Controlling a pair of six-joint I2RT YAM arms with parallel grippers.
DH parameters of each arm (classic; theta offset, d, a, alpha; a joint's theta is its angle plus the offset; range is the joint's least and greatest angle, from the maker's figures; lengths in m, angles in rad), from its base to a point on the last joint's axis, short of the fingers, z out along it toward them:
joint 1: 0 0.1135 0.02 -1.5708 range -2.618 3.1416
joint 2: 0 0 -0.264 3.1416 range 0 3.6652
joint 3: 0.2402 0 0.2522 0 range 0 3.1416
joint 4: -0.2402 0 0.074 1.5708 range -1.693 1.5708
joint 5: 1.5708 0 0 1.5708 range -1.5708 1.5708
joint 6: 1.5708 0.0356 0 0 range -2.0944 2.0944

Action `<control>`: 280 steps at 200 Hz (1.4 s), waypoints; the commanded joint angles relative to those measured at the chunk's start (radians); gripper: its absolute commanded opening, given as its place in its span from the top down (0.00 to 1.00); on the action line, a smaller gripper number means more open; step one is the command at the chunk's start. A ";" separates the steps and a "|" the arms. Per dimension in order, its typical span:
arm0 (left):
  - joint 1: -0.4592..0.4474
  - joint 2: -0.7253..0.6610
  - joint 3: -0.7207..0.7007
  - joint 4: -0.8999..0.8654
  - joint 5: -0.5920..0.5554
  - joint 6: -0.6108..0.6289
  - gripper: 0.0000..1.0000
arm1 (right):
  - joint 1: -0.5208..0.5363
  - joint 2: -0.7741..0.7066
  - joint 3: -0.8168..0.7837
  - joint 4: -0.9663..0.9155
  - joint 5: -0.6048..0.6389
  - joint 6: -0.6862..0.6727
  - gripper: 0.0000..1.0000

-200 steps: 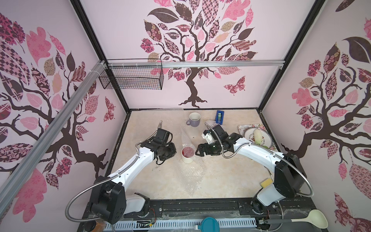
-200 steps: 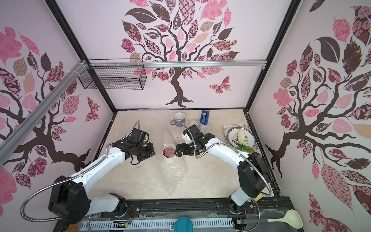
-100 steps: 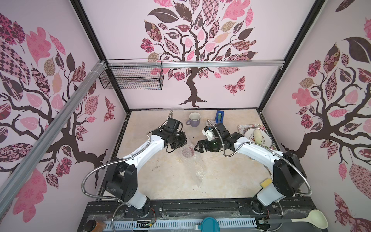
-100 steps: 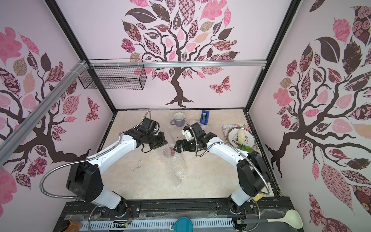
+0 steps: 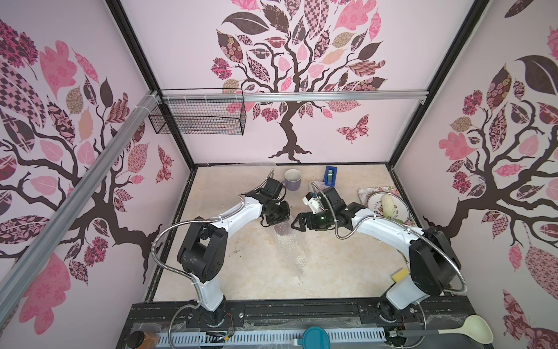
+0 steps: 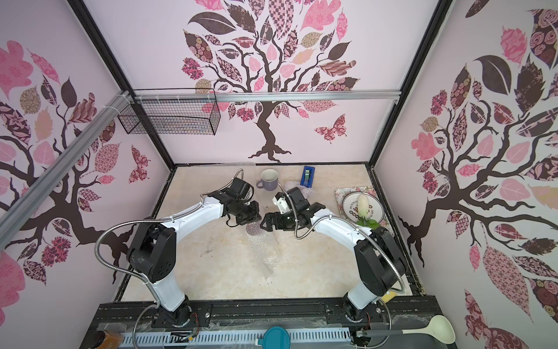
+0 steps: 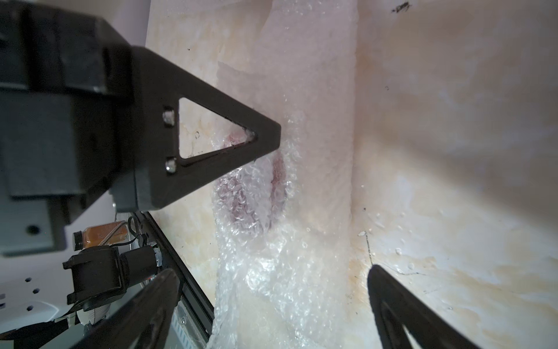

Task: Wrap mugs in bubble wrap
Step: Wrap the mug in bubble wrap.

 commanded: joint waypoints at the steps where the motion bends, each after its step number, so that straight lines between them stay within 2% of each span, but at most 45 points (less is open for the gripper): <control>1: -0.005 0.021 0.040 0.020 0.016 0.022 1.00 | 0.000 0.062 0.028 0.012 0.000 0.001 0.00; 39: -0.005 0.023 0.036 0.023 0.026 0.022 1.00 | 0.023 0.155 0.098 -0.013 0.043 -0.013 0.00; 77: -0.002 0.008 0.026 0.033 0.037 0.002 1.00 | 0.037 0.257 0.146 -0.065 0.191 0.021 0.01; 83: -0.002 -0.004 0.023 0.032 0.028 -0.001 0.92 | 0.041 0.269 0.146 -0.065 0.223 0.031 0.01; 93: 0.001 -0.032 0.031 0.021 -0.028 -0.008 0.63 | 0.052 0.303 0.160 -0.090 0.283 0.034 0.01; 102: 0.016 -0.067 0.054 -0.050 -0.108 -0.039 0.49 | 0.061 0.334 0.177 -0.111 0.309 0.031 0.03; 105: 0.022 -0.076 0.061 -0.058 -0.121 -0.043 0.41 | 0.067 0.340 0.179 -0.114 0.318 0.031 0.03; 116: 0.053 -0.132 0.069 -0.066 -0.157 -0.052 0.21 | 0.083 0.356 0.180 -0.120 0.366 0.041 0.03; 123: 0.073 -0.167 0.083 -0.093 -0.193 -0.052 0.17 | 0.087 0.365 0.176 -0.122 0.382 0.051 0.03; 128: 0.086 -0.194 0.096 -0.117 -0.221 -0.045 0.06 | 0.090 0.371 0.179 -0.127 0.391 0.057 0.03; 131: 0.093 -0.209 0.101 -0.132 -0.237 -0.041 0.03 | 0.091 0.379 0.181 -0.133 0.394 0.058 0.03; 143: 0.128 -0.262 0.112 -0.163 -0.263 -0.022 0.02 | 0.098 0.404 0.203 -0.165 0.412 0.052 0.04; 170: 0.184 -0.316 0.063 -0.194 -0.190 0.060 0.04 | 0.125 0.473 0.269 -0.243 0.444 0.027 0.05; 180: 0.184 -0.327 0.015 -0.173 -0.149 0.108 0.10 | 0.124 0.473 0.262 -0.236 0.443 0.032 0.05; 193: 0.183 -0.333 -0.067 -0.107 -0.023 0.160 0.18 | 0.125 0.458 0.242 -0.216 0.444 0.034 0.04; 203: 0.184 -0.324 -0.125 -0.058 0.070 0.181 0.26 | 0.125 0.455 0.243 -0.217 0.447 0.032 0.03; 214: 0.183 -0.298 -0.157 -0.056 0.113 0.205 0.36 | 0.125 0.462 0.255 -0.228 0.441 0.024 0.03; 223: 0.177 -0.271 -0.163 -0.080 0.112 0.223 0.41 | 0.125 0.467 0.263 -0.237 0.438 0.023 0.03; 234: 0.169 -0.254 -0.171 -0.096 0.091 0.236 0.42 | 0.125 0.461 0.261 -0.229 0.429 0.025 0.03; 280: 0.140 -0.183 -0.196 -0.076 0.089 0.249 0.41 | 0.125 0.420 0.232 -0.195 0.408 0.040 0.03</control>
